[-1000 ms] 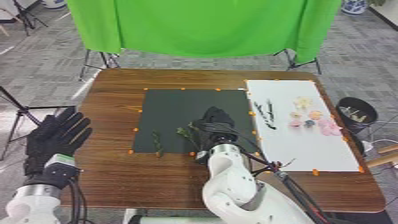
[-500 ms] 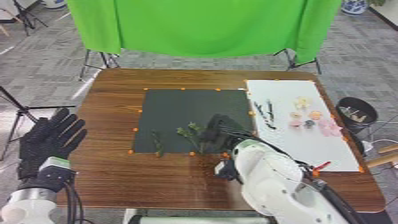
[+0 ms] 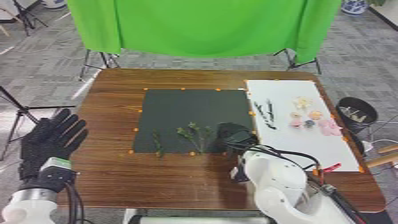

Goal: Arrange flowers

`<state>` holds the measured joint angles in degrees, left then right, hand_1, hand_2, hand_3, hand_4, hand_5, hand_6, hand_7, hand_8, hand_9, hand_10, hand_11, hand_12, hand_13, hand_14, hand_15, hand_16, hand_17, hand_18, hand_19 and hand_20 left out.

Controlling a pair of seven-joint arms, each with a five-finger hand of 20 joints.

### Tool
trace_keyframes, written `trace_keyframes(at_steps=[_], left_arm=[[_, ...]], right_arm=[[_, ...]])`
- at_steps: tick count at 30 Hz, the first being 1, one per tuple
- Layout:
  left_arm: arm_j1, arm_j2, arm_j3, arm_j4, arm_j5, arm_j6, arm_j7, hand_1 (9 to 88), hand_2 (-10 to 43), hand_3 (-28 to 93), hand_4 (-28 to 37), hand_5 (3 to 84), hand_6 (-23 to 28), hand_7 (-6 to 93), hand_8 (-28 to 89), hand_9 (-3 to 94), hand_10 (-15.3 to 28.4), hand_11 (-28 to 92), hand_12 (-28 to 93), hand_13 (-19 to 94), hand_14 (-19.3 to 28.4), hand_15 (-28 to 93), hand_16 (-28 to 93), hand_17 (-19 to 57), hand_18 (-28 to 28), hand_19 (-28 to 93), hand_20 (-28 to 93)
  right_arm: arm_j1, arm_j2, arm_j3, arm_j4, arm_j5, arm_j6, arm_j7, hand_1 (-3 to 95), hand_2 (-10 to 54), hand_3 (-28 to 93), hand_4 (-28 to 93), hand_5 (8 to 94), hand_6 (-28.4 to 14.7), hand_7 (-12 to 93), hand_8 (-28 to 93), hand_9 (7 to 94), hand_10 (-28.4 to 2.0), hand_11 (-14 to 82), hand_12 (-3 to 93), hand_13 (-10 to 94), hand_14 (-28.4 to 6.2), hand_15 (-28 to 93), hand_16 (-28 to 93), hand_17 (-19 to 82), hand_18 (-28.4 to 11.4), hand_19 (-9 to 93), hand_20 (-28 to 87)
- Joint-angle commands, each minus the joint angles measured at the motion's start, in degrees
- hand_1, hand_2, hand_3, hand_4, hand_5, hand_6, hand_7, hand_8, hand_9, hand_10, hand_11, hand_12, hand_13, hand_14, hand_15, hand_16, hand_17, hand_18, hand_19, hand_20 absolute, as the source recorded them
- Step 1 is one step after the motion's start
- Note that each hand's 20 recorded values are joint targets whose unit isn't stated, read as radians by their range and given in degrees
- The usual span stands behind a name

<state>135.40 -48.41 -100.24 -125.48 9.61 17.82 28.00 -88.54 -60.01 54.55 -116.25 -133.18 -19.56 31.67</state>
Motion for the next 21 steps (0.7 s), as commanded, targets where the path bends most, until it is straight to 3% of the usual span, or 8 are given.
trace_keyframes(at_steps=[1,12,16,18,21], left_arm=[[0.30,-0.55,0.01,-0.14,-0.99,-0.86,-0.58,30.1,15.4,72,-28.3,45.6,10.1,15.8,-9,38.7,16.4,22,12,28,16.6,41,-7,-5.9,16.1,40,9],[-0.27,-0.58,0.20,0.16,-1.03,-1.05,-1.60,29.8,15.5,72,-28.3,45.7,10.1,15.6,-9,38.7,16.4,22,12,28,16.6,41,-7,-5.9,16.1,40,9],[-0.06,-1.02,-0.49,0.15,-0.52,-0.80,-2.15,29.8,15.5,72,-28.3,45.6,10.1,15.5,-9,38.7,16.4,22,12,28,16.6,40,-7,-5.9,16.1,40,9],[0.39,-0.78,-0.62,0.16,-0.89,-0.97,-1.42,29.8,15.5,72,-28.3,45.6,10.1,15.6,-9,38.7,16.5,22,12,28,16.6,40,-7,-5.9,16.1,40,9],[0.13,-1.02,-0.91,0.24,-0.87,-1.05,-1.75,29.8,15.5,72,-28.3,45.6,10.1,15.7,-9,38.7,16.5,22,12,28,16.6,40,-7,-5.9,16.1,40,9]], right_arm=[[0.04,-3.33,-1.74,1.55,3.42,-0.82,0.33,36.0,21.1,79,-24,62.8,-5.0,19,-3,63.0,-18.1,19.2,20.4,53,-16.6,52,23,29,-21.8,79,36],[1.19,-4.43,-3.93,1.87,0.94,0.67,1.49,34.8,21.5,79,-24,62.7,-5.3,19,-4,63.7,-18.1,19.8,20.2,54,-16.7,52,22,30,-22.1,79,36],[1.35,-3.45,-4.23,1.83,-0.76,2.96,2.74,34.2,21.5,79,-23,62.7,-5.3,19,-4,64.0,-18.3,19.8,20.0,54,-16.8,53,22,30,-22.2,79,36],[1.49,-2.78,-3.96,1.50,-1.11,3.88,3.42,33.6,21.1,79,-23,62.6,-5.3,20,-5,64.0,-18.4,19.8,20.0,55,-16.9,53,22,30,-22.4,79,36],[1.59,-1.90,-3.30,-0.40,1.48,7.74,7.51,30.6,19.9,79,-22,63.0,-5.3,20,-10,65.4,-18.7,20.0,19.5,57,-17.5,55,22,31,-23.4,80,36]])
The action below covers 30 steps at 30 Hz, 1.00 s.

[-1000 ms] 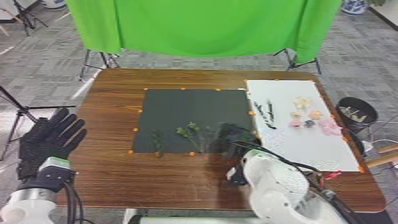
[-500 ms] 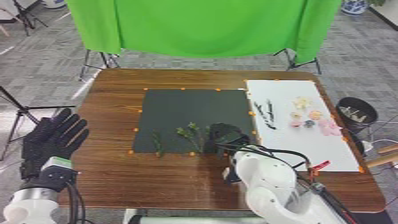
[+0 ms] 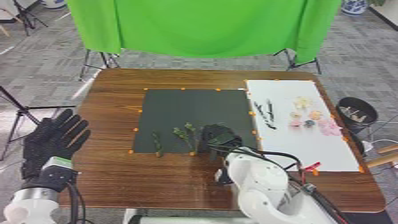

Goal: Arrange flowers

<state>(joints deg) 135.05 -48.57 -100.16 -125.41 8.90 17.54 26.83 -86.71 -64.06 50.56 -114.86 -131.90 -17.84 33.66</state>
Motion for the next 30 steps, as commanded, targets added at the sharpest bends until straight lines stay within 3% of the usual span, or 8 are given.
trace_keyframes(at_steps=[1,4,7,11,17,25,29,30], left_arm=[[0.76,-0.90,-1.18,0.02,-0.34,-0.63,-0.28,29.8,15.5,72,-28.3,45.6,10.1,15.6,-9,38.7,16.5,22,12,28,16.7,40,-7,-5.9,16.0,40,9],[0.64,-0.81,-1.69,0.20,-1.31,-0.84,0.62,29.8,15.6,72,-28.3,45.6,10.1,15.6,-9,38.7,16.5,22,12,28,16.7,41,-7,-5.9,16.0,40,9],[0.56,-0.64,-2.24,0.14,-1.04,-0.73,1.03,29.8,15.6,72,-28.3,45.6,10.1,15.7,-9,38.7,16.5,22,12,28,16.7,41,-7,-5.9,16.0,40,9],[0.43,-0.54,-2.05,0.05,-0.96,-0.77,1.07,29.8,15.7,72,-28.3,45.6,10.2,15.6,-9,38.9,16.4,22,12,28,16.7,41,-7,-5.9,16.0,40,9],[0.76,-0.62,-1.59,-0.24,-1.34,-0.22,1.86,29.8,15.7,72,-28.3,45.7,10.2,15.5,-9,38.9,16.5,22,12,28,16.6,41,-7,-5.9,16.0,40,9],[0.58,-0.69,-1.48,-0.28,-1.05,-0.41,1.64,29.8,15.7,72,-28.3,45.7,10.2,15.6,-9,38.9,16.4,22,12,28,16.6,41,-7,-6.0,16.1,40,9],[0.17,-0.91,-0.90,-0.11,1.14,-0.50,0.32,29.8,15.7,72,-28.3,45.7,10.1,15.6,-9,38.9,16.5,22,12,28,16.7,41,-7,-6.0,16.1,40,9],[0.03,-0.86,-0.64,-0.04,1.05,-0.58,0.26,29.8,15.7,72,-28.3,45.7,10.1,15.6,-9,38.9,16.5,22,12,28,16.6,41,-7,-6.0,16.0,40,9]], right_arm=[[-0.33,2.54,0.70,-2.30,-0.04,8.59,6.16,30.2,19.5,79,-21,63.7,-5.4,20,-11,67.0,-18.6,20.3,19.5,58,-17.6,55,22,32,-23.7,81,35],[0.35,4.18,-0.29,-3.32,-3.49,16.46,10.86,28.3,17.1,78,-21,66.0,-5.6,21,-11,69.9,-18.9,21.1,19.7,61,-17.7,56,23,33,-24.5,82,35],[2.03,5.50,-0.76,-2.12,-6.72,24.42,15.93,26.3,14.2,77,-20,68.3,-6.0,21,-11,73.2,-19.1,21.5,19.7,64,-17.9,56,22,36,-25.8,85,34],[4.95,6.69,2.02,2.34,-8.99,27.98,21.04,26.0,6.6,75,-20,68.8,-7.1,19,-10,74.0,-19.5,21.3,19.8,66,-17.8,55,23,38,-26.5,88,31],[10.26,6.72,5.21,8.49,-3.29,20.40,23.44,25.6,-9.0,66,-25,57.4,-15.4,9,-8,61.7,-24.1,18.3,17.9,64,-18.4,61,21,38,-27.7,92,25],[14.06,6.65,3.44,14.91,0.22,14.09,22.69,30.1,-9.5,59,-28,55.7,-17.6,7,-7,54.6,-25.4,15.4,17.1,61,-18.8,67,20,37,-28.0,93,25],[13.87,6.50,2.41,16.29,0.42,12.03,22.26,34.2,-9.5,51,-28,55.8,-17.4,7,-7,53.5,-25.4,14.3,16.9,60,-18.7,66,19,37,-27.8,92,25],[13.79,6.07,2.71,16.53,1.40,10.73,22.12,38.3,-9.5,43,-28,55.7,-17.4,7,-7,53.4,-25.3,14.3,16.9,60,-18.6,66,19,37,-27.8,92,26]])
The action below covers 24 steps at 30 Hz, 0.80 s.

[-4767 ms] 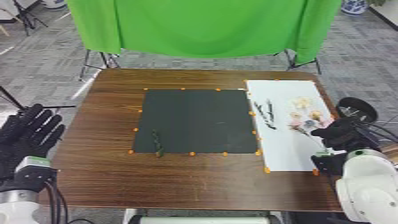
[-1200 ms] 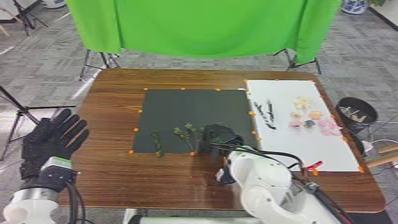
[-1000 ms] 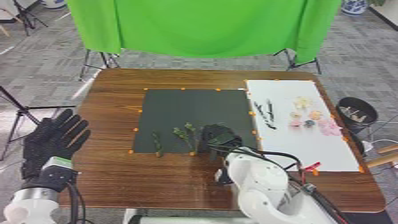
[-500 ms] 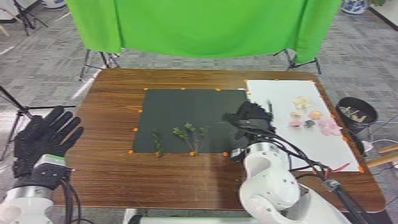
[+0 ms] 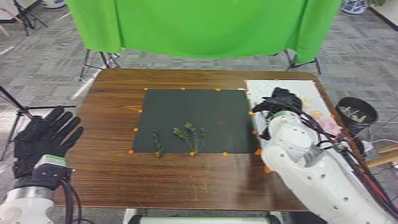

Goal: Arrange flowers

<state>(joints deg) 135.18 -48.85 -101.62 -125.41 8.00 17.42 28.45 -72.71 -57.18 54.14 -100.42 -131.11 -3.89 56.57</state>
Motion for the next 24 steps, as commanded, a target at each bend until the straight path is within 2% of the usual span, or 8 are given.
trace_keyframes(at_steps=[1,6,8,10,12,16,20,24], left_arm=[[-0.07,-0.66,0.94,-0.07,1.48,-0.61,-1.37,29.8,15.7,72,-28.3,45.6,10.1,15.6,-9,38.9,16.5,22,12,28,16.6,41,-7,-6.0,16.0,40,9],[-0.23,-0.47,1.51,-0.35,1.79,-0.62,-1.41,29.8,15.7,72,-28.3,45.5,10.1,15.6,-9,38.8,16.5,22,12,28,16.7,41,-7,-6.0,16.1,40,9],[-0.51,-0.39,1.52,-0.36,2.87,-1.61,-2.34,29.8,15.8,72,-28.3,45.5,10.1,15.6,-9,38.8,16.6,22,12,28,16.6,41,-7,-6.0,16.1,40,9],[-0.79,-0.43,1.57,-0.36,3.83,-1.26,-2.67,29.8,15.8,72,-28.3,45.4,10.1,15.6,-9,38.6,16.5,22,12,28,16.6,41,-7,-6.0,16.0,40,9],[-0.76,-0.51,1.48,-0.44,3.28,-1.43,-2.53,29.7,15.8,72,-28.3,45.3,10.1,15.5,-9,38.5,16.5,22,12,28,16.6,41,-7,-6.1,16.0,40,9],[-0.87,-0.80,1.51,-0.42,3.05,-1.40,-2.89,29.5,15.7,72,-28.3,45.1,10.1,15.4,-9,38.3,16.4,22,13,28,16.7,41,-7,-6.1,16.0,40,8],[-0.56,-0.90,1.25,-0.90,3.42,-1.99,-3.78,29.5,15.6,72,-28.3,45.0,10.1,15.4,-9,38.2,16.4,22,13,28,16.7,41,-7,-6.2,16.1,40,8],[0.30,-1.26,0.20,-1.25,3.41,-1.20,-4.21,29.4,15.6,72,-28.3,44.9,10.1,15.4,-9,38.1,16.4,22,13,28,16.7,41,-7,-6.3,16.1,40,8]], right_arm=[[-0.08,-1.18,-0.91,2.50,1.59,-4.23,-0.72,40.5,-9.5,39,-28,55.6,-17.3,7,-8,53.3,-25.3,14.3,16.9,60,-18.6,66,19,37,-27.8,92,26],[0.95,-3.13,-1.44,6.22,3.74,-7.80,0.07,50.8,-9.5,13,-16,54.9,-16.6,7,-8,53.2,-24.4,13.7,16.4,60,-17.9,64,18,37,-27.7,91,28],[1.02,-3.19,-1.60,7.31,4.28,-6.82,0.16,53.4,-9.5,11,-15,54.2,-16.1,7,-8,52.5,-23.6,13.1,16.1,60,-17.5,62,18,37,-27.5,91,28],[0.63,-2.92,-1.53,7.93,5.53,-4.34,-1.02,55.2,-9.5,11,-14,54.1,-15.2,8,-8,52.7,-23.1,13.2,16.0,61,-17.1,61,18,37,-27.0,91,27],[0.15,-3.29,-0.86,8.41,7.84,-2.93,-1.31,56.2,-9.5,20,-19,55.4,-13.1,11,-9,55.2,-21.6,14.0,15.7,63,-15.9,58,18,37,-26.5,91,27],[-1.17,-3.74,-0.28,9.20,9.59,-1.56,-1.25,45.5,-9.5,66,-28,64.8,-6.0,21,-11,66.5,-17.5,18.0,16.9,69,-13.3,54,20,38,-24.8,90,29],[-1.83,-4.51,0.55,9.68,11.45,-2.03,1.11,55.2,-9.5,61,-28,66.9,-2.6,45,12,72.1,-15.0,22.1,19.3,72,-11.1,52,22,40,-23.3,90,30],[-2.46,-4.60,0.69,10.02,11.93,-0.50,2.70,57.5,-9.5,62,-28,63.2,-1.9,56,14,72.1,-14.5,20.6,21.7,72,-8.4,48,31,41,-22.7,91,31]])
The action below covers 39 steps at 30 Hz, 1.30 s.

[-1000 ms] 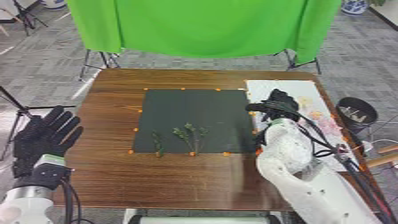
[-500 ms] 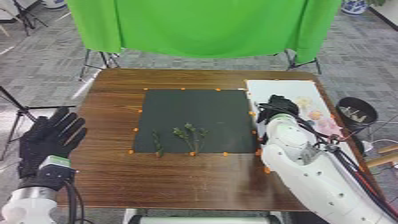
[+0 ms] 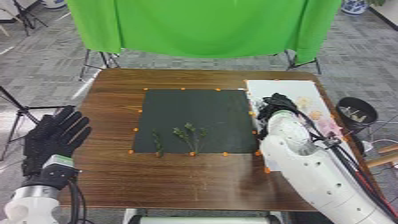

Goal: Arrange flowers

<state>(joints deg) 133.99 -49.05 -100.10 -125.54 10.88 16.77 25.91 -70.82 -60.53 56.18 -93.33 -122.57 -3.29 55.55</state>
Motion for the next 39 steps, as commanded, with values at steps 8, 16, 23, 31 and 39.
trace_keyframes(at_steps=[8,16,23,31,39], left_arm=[[1.56,-1.24,-0.89,-0.91,-0.15,-0.91,-1.56,29.5,15.5,72,-28.3,44.9,10.1,15.5,-9,38.2,16.4,22,13,28,16.6,41,-7,-6.2,16.1,40,8],[1.75,-0.81,-0.41,-1.25,-1.98,0.61,0.17,29.8,15.5,72,-28.3,45.6,10.2,16.2,-9,40.6,16.7,26,14,30,17.2,49,-5,-6.1,16.6,42,10],[2.34,-0.71,-0.61,-1.46,-2.16,0.58,0.72,30.4,14.7,72,-28.3,45.8,10.3,16.3,-9,40.3,16.6,27,14,30,17.0,49,-6,-6.0,16.6,42,10],[2.39,-0.75,-0.82,-1.43,-2.01,0.22,0.75,31.8,13.1,72,-28.3,45.6,10.3,16.3,-9,40.2,16.5,27,14,30,16.9,48,-6,-6.0,16.6,42,10],[2.46,-0.70,-0.80,-1.39,-2.14,0.18,0.63,32.0,12.8,72,-28.3,45.5,10.2,16.4,-9,40.0,16.4,27,14,30,16.9,48,-6,-6.0,16.6,42,10]], right_arm=[[-6.20,-0.35,-2.00,1.59,2.08,7.95,2.37,61.9,-9.5,68,-28,58.9,-1.9,74,18,81.7,-9.2,15.3,42.7,80,-2.2,41,42,47,-21.6,92,32],[-6.01,1.60,-1.85,-0.32,2.51,18.72,1.89,63.8,-9.5,71,-28,59.3,-2.7,77,19,84.1,-7.6,20.3,52.4,84,-2.5,47,46,50,-21.7,93,33],[-7.11,3.89,-1.12,-4.14,3.06,22.60,-2.24,62.5,-9.5,76,-28,58.9,-3.0,79,19,84.0,-8.9,21.3,55.2,83,-2.6,48,49,50,-22.1,93,33],[-7.61,6.35,0.47,-10.65,2.83,26.22,-4.83,61.0,-9.5,77,-25,58.9,-2.8,81,20,83.8,-8.8,22.0,57.1,83,-2.7,49,50,50,-22.0,92,33],[-8.02,6.87,1.55,-15.35,0.56,20.06,-1.82,59.8,-9.5,78,-24,58.4,-2.7,80,23,83.0,-8.8,22.4,57.6,83,-3.2,49,49,50,-21.6,92,33]])
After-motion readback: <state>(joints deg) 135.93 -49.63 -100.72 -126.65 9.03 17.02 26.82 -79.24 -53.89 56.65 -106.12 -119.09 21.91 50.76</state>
